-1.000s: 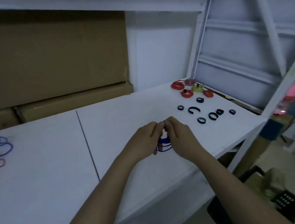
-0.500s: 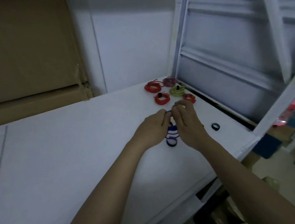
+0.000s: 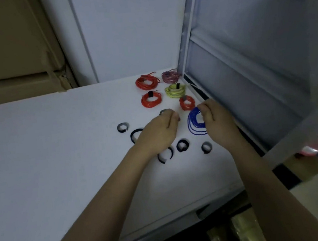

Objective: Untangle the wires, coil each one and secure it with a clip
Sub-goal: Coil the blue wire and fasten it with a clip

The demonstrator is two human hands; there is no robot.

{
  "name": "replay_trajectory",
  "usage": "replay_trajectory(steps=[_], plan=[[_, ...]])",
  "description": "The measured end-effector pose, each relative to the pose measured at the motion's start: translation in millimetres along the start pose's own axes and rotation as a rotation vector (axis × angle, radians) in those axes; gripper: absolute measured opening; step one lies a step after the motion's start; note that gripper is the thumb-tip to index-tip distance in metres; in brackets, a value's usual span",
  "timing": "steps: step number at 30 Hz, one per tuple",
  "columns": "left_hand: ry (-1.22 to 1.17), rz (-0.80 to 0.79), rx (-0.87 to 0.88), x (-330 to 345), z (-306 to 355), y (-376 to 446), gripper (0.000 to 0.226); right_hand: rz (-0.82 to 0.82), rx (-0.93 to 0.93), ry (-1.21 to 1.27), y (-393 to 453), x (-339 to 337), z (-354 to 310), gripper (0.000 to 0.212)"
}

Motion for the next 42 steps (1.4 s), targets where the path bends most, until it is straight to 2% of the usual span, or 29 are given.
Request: replay_trajectory(steps=[2, 5, 13, 16, 22, 26, 32, 38, 42], plan=[[0.199, -0.031, 0.109, 14, 0, 3, 0.018, 0.013, 0.047, -0.013, 7, -12, 18, 0.019], [0.416, -0.163, 0.148, 36, 6, 2, 0.026, 0.023, 0.041, 0.019, 16, -16, 30, 0.018], [0.509, -0.159, 0.174, 63, 19, 9, 0.016, 0.02, -0.057, 0.124, 29, -4, 35, 0.016], [0.45, -0.104, 0.157, 53, 17, 12, 0.017, 0.035, -0.049, 0.195, 35, -1, 34, 0.015], [0.356, 0.133, 0.001, 0, -3, 15, 0.019, 0.013, 0.017, 0.37, 54, 14, 31, 0.027], [0.359, 0.196, -0.04, -29, -22, 20, 0.019, -0.166, -0.01, 0.471, 63, 36, 5, 0.029], [0.272, 0.258, 0.006, -52, -41, 30, 0.016, -0.416, -0.155, 0.401, 78, 79, -24, 0.021], [0.176, 0.269, 0.012, -66, -62, 35, 0.02, -0.486, -0.243, 0.352, 84, 97, -26, 0.023], [-0.054, 0.328, -0.008, -66, -67, 30, 0.02, -0.527, -0.296, 0.278, 84, 100, -24, 0.021]])
Point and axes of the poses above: each hand's wrist, its own y-axis towards the middle knuckle, its own x-axis out of the palm, z = x × y, the point moved 3 cm from there along y, towards the middle knuckle, and after that the axes turned 4 degrees about -x, right-handed, at the moved point
